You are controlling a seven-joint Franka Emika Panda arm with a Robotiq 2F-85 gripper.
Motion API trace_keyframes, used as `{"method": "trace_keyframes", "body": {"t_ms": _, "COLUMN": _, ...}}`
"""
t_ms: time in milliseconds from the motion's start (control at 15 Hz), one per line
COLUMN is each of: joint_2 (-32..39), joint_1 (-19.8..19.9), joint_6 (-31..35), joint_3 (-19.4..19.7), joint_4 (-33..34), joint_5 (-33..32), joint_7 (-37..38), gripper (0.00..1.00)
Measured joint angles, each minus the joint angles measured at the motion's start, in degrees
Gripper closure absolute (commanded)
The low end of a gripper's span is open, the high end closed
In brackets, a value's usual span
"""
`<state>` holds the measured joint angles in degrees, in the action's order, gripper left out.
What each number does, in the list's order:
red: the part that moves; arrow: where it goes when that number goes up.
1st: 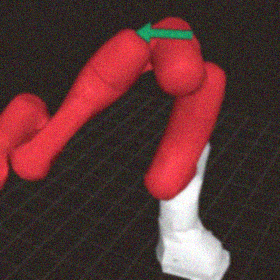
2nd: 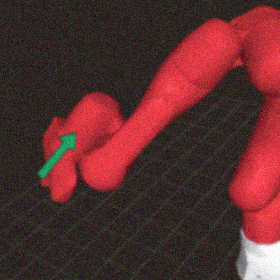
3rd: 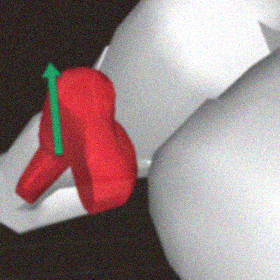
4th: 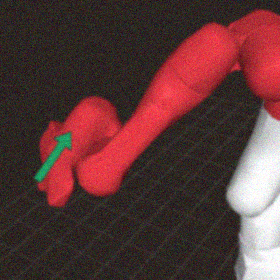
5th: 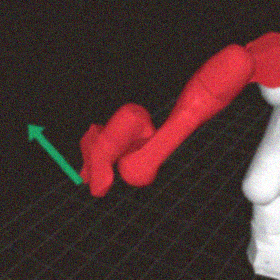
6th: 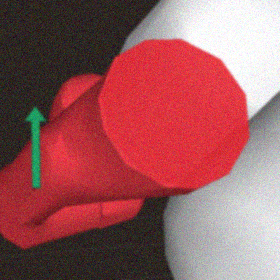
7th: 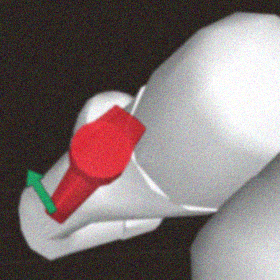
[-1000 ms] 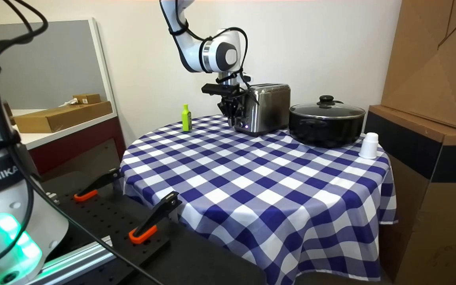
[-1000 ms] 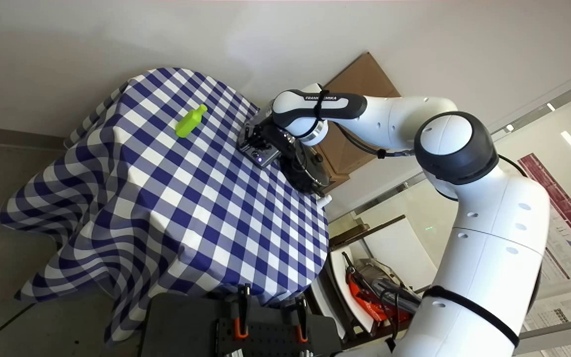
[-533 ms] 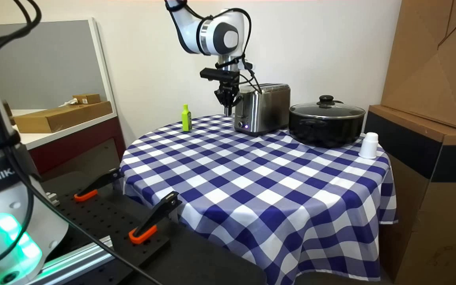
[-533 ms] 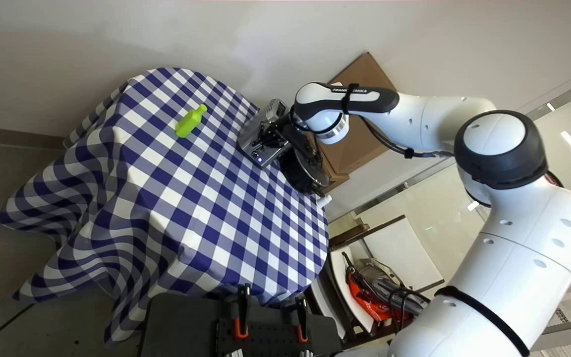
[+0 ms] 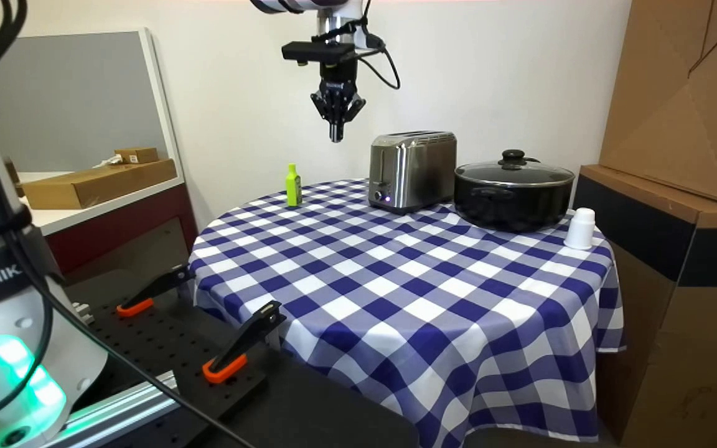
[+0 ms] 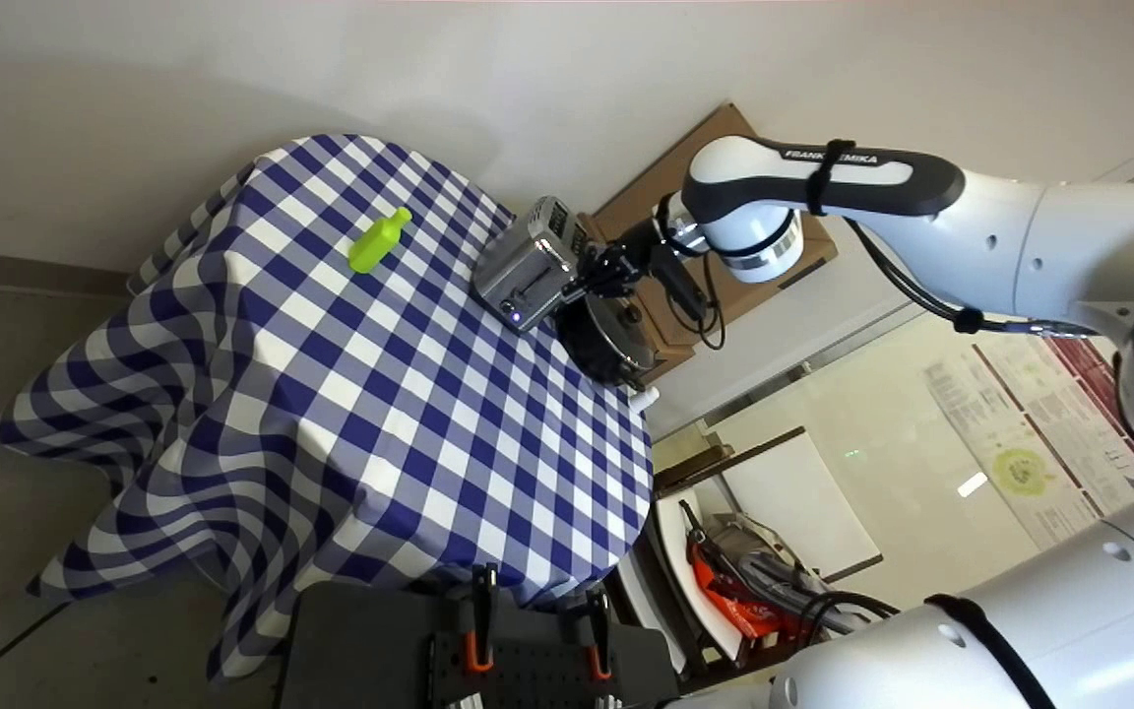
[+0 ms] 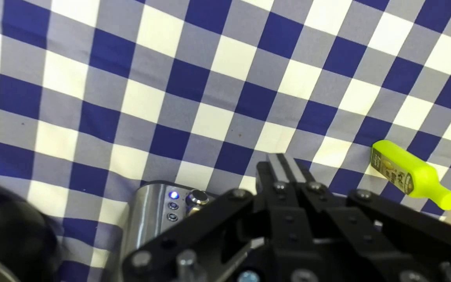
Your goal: Push down the toaster lever
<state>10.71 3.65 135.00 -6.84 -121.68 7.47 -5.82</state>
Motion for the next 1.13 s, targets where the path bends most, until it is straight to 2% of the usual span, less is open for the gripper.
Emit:
{"method": "trace_keyframes", "body": {"t_ms": 333, "joint_2": -10.38, "joint_1": 0.01, "joint_6": -0.04, "joint_3": 4.06, "joint_4": -6.54, "joint_5": 0.0, "joint_7": 3.68, "gripper": 1.0}}
{"method": "trace_keyframes", "body": {"t_ms": 400, "joint_2": -11.76, "joint_1": 0.02, "joint_6": -0.34, "joint_3": 4.87, "joint_4": -7.37, "joint_5": 0.0, "joint_7": 4.57, "gripper": 0.74}}
{"method": "trace_keyframes", "body": {"t_ms": 467, "joint_2": -12.83, "joint_1": 0.04, "joint_6": -1.01, "joint_3": 5.55, "joint_4": -7.96, "joint_5": 0.0, "joint_7": 5.28, "gripper": 0.98}}
{"method": "trace_keyframes", "body": {"t_ms": 667, "joint_2": -14.84, "joint_1": 0.05, "joint_6": -3.13, "joint_3": 6.76, "joint_4": -8.83, "joint_5": 0.0, "joint_7": 6.62, "gripper": 0.78}}
{"method": "trace_keyframes", "body": {"t_ms": 733, "joint_2": -15.01, "joint_1": 0.05, "joint_6": -3.24, "joint_3": 6.79, "joint_4": -8.9, "joint_5": 0.0, "joint_7": 6.79, "gripper": 0.74}}
{"method": "trace_keyframes", "body": {"t_ms": 1133, "joint_2": -15.02, "joint_1": 0.02, "joint_6": -3.26, "joint_3": 6.79, "joint_4": -9.02, "joint_5": 0.0, "joint_7": 6.92, "gripper": 0.74}}
